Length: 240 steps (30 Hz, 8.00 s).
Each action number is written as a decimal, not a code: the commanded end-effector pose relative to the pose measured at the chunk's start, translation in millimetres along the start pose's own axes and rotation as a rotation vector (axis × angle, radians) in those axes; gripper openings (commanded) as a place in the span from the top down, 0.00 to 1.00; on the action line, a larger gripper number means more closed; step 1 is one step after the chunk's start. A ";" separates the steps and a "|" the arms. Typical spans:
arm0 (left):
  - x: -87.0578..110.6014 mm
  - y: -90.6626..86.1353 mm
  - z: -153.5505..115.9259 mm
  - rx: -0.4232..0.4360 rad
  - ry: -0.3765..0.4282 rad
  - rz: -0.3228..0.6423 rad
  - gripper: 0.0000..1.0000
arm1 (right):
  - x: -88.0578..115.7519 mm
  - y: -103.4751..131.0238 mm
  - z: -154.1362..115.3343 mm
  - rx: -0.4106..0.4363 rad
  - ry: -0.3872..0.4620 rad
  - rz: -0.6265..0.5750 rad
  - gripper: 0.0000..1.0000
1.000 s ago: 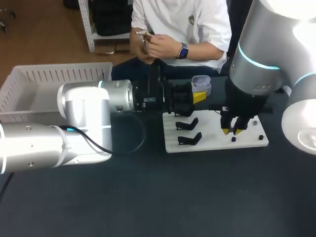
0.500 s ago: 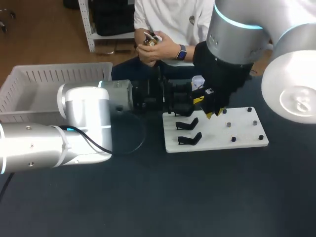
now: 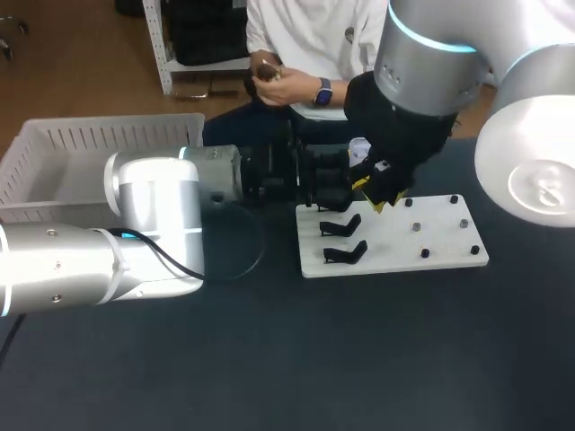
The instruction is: Pick up each earbud case from the left stands, insert the matching earbuds, close the lid, and place the case in the box.
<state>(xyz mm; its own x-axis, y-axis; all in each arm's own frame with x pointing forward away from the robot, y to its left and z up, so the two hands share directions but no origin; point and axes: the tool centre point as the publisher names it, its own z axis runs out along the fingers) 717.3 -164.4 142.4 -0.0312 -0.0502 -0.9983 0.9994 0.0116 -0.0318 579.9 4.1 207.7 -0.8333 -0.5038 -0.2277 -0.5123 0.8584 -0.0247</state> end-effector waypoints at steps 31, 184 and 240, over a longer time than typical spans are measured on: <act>1.0 -1.5 0.3 -0.007 -0.005 0.004 1.00 | -92.9 -24.9 14.1 0.048 -0.063 0.037 1.00; 1.0 -1.5 0.3 -0.007 -0.005 0.004 1.00 | -112.8 -56.3 16.3 0.156 -0.126 0.061 0.64; -18.0 6.6 -30.9 -0.053 0.009 0.057 1.00 | -50.4 -132.2 -6.1 0.181 -0.367 0.536 0.00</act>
<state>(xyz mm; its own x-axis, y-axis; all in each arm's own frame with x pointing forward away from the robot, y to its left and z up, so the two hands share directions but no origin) 731.2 -151.7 147.9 0.0183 -0.0498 -0.9986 0.9989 0.0432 0.0162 714.5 -68.5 220.1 -0.8891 0.0230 -0.4572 0.0164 0.9997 0.0183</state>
